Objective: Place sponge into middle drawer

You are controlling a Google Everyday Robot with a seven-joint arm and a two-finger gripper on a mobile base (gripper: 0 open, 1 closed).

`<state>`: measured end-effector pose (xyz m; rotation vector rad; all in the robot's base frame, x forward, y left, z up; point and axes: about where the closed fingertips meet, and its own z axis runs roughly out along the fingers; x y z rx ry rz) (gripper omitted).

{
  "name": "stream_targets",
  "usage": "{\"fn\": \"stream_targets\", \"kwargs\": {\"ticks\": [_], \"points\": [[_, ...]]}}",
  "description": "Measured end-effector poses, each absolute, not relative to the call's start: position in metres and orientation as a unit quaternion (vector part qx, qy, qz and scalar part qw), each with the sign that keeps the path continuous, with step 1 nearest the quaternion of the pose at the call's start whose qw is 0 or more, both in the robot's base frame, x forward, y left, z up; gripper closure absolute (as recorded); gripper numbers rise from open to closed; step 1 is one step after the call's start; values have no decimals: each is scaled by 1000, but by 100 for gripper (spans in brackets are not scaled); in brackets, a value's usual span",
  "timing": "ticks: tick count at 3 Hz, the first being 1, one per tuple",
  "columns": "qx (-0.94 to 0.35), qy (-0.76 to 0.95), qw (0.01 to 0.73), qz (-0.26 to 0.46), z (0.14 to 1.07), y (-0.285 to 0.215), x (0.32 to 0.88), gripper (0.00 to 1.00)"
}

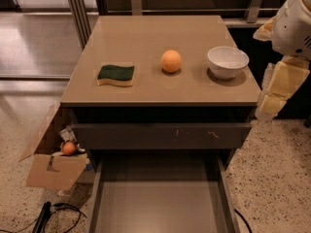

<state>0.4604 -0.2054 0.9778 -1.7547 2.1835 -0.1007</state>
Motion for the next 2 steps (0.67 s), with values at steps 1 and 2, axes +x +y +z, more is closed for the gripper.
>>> {"fn": "stream_targets", "kwargs": {"ticks": [1, 2], "points": [[-640, 743, 197, 2, 978, -180, 497, 0], [-639, 725, 250, 60, 984, -155, 531, 0]]}}
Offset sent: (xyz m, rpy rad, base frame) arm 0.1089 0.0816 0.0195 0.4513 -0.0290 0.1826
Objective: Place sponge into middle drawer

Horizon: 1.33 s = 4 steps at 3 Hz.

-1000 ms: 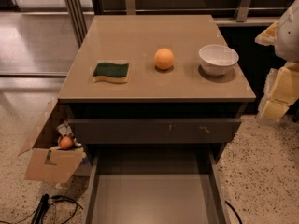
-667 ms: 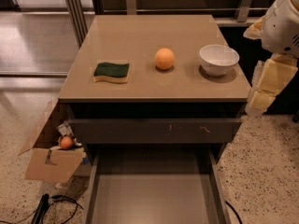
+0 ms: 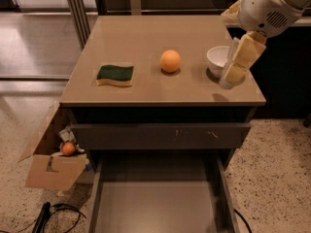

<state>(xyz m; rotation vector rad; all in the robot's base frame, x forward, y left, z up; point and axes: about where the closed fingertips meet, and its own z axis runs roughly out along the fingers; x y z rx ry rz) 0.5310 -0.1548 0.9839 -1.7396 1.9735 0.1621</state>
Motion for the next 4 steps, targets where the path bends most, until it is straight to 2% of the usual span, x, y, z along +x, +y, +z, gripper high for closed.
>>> {"fn": "stream_targets", "kwargs": {"ticks": [1, 2, 3, 4], "points": [[-622, 709, 305, 135, 988, -122, 553, 0], [-629, 701, 309, 137, 988, -112, 559, 0], [-656, 665, 325, 147, 986, -69, 584, 0], [-685, 622, 348, 150, 990, -3, 614, 0]]}}
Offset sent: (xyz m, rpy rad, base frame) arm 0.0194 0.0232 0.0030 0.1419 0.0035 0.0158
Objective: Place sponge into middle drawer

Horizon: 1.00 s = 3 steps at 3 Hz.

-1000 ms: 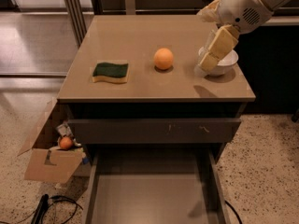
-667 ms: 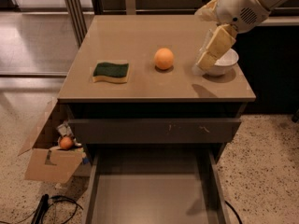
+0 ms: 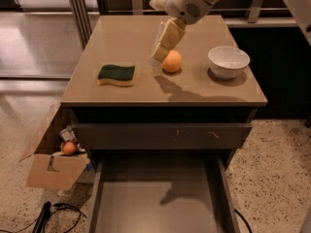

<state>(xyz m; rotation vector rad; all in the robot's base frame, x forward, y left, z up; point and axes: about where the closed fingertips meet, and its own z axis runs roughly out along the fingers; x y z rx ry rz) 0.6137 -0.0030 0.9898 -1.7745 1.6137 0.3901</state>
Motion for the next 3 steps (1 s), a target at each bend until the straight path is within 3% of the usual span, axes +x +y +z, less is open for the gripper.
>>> {"fn": "stream_targets", "kwargs": {"ticks": [1, 3], "points": [[-697, 606, 352, 149, 981, 45, 636, 0], [-690, 638, 313, 134, 926, 81, 679, 0]]}}
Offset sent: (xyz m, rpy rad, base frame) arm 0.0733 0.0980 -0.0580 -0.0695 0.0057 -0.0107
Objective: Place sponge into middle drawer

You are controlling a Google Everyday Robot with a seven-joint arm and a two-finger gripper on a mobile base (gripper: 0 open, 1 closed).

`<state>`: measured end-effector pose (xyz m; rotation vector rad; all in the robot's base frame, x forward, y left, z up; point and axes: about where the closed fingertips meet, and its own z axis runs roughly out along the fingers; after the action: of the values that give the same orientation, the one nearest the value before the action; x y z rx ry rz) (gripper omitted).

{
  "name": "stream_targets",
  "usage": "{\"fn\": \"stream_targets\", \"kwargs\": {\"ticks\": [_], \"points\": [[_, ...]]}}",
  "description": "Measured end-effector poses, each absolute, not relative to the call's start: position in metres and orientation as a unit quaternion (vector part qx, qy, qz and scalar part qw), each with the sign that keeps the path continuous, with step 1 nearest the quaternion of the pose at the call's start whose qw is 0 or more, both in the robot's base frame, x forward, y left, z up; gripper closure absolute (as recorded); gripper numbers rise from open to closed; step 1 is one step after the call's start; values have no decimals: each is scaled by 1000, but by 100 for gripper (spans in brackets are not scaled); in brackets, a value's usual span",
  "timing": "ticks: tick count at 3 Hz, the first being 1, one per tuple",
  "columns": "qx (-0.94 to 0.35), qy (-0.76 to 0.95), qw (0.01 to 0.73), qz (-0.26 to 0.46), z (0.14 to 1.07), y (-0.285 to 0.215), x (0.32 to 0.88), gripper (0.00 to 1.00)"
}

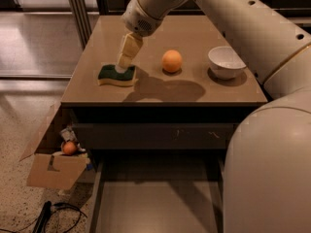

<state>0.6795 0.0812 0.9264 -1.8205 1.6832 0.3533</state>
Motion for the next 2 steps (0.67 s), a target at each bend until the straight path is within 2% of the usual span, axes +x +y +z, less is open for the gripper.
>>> {"fn": "stream_targets", "kwargs": {"ticks": [2], "points": [[-675, 672, 269, 140, 872, 95, 697, 0]]}}
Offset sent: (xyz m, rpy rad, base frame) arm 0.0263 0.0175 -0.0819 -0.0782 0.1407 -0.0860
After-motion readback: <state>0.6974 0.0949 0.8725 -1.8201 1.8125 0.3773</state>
